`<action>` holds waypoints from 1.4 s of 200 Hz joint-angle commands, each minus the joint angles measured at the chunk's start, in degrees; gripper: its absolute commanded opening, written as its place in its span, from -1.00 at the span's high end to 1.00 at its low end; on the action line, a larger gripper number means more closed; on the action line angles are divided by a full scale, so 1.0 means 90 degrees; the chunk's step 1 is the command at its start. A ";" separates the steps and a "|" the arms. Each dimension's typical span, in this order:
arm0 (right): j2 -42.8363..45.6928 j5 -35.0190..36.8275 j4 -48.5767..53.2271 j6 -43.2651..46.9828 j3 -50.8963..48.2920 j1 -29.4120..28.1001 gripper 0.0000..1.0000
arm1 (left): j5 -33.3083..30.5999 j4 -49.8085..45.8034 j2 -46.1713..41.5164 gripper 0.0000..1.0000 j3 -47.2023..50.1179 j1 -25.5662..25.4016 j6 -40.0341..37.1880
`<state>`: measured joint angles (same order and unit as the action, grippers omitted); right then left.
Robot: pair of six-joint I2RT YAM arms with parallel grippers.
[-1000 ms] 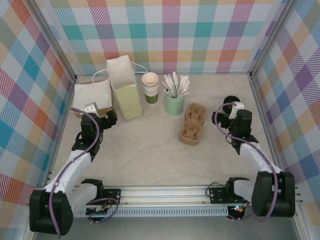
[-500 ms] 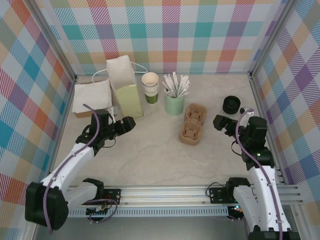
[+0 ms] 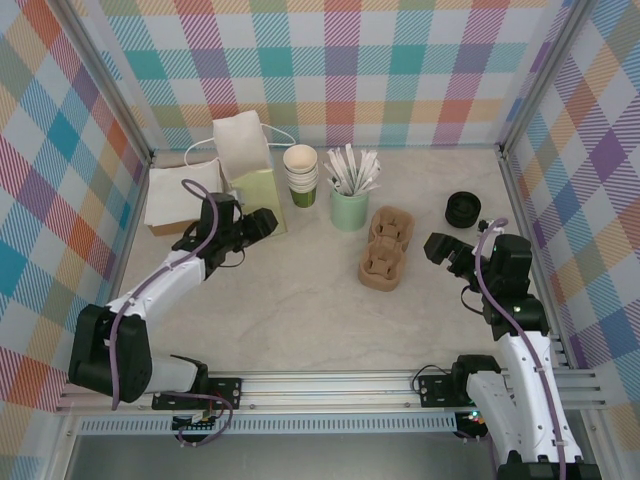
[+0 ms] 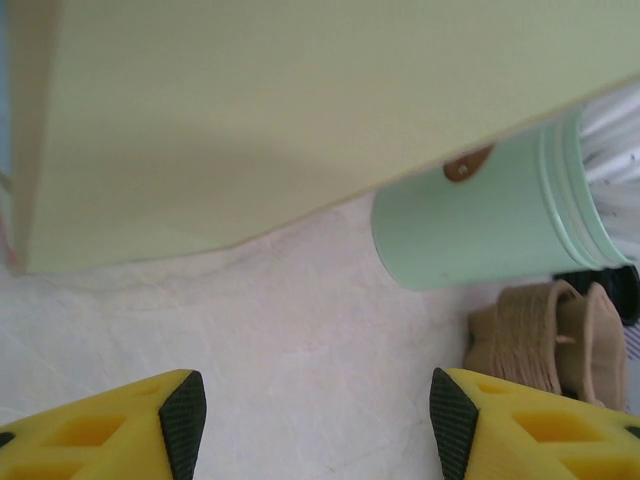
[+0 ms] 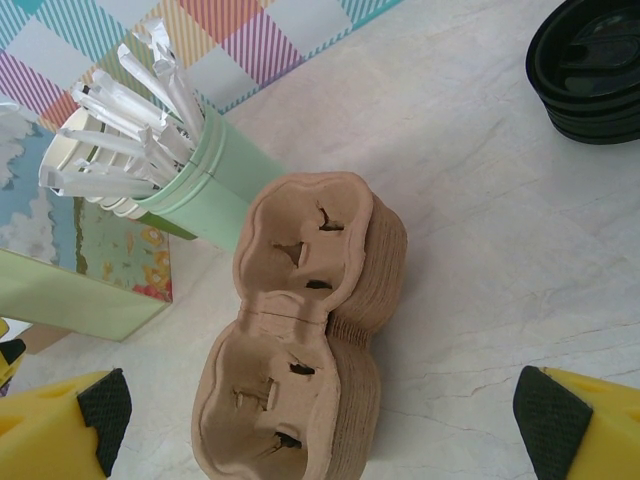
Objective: Pack the takeout coffee
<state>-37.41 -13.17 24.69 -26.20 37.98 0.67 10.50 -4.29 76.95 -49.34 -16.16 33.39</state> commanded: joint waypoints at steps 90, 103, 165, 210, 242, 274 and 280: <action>-0.0910 -0.0136 0.0596 -0.0332 0.1085 -0.0206 -1.00 | -0.0828 -0.0371 0.0678 -0.30 -0.0689 0.0912 -0.0487; -0.1152 -0.0148 0.0726 -0.0441 0.1355 -0.0299 -0.99 | -0.0797 -0.0400 0.0723 -0.31 -0.0733 0.1025 -0.0530; -0.2350 0.0239 0.1201 -0.0744 0.2575 -0.1058 -0.92 | -0.0324 -0.0822 0.0224 -0.40 -0.0616 0.1220 -0.0788; -0.3290 0.0774 0.1680 -0.0852 0.3530 -0.1691 -0.87 | 0.0343 -0.1484 -0.0963 -0.44 -0.0216 0.0863 -0.0496; -0.3550 0.1035 0.1728 -0.1091 0.3683 -0.1812 -0.83 | -0.0035 -0.1960 -0.1482 -0.44 -0.0376 -0.0086 0.0297; -0.3419 0.1354 0.1833 -0.1203 0.3547 -0.1848 -0.83 | -0.1172 -0.2305 -0.1262 -0.44 -0.1140 -0.1189 0.1034; -0.3372 0.1439 0.1877 -0.1201 0.3518 -0.1851 -0.83 | -0.1331 -0.2315 -0.1138 -0.43 -0.1280 -0.1356 0.1214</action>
<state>-69.36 -3.79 39.13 -35.48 69.67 -15.49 6.15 -22.15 64.47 -55.22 -23.62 36.91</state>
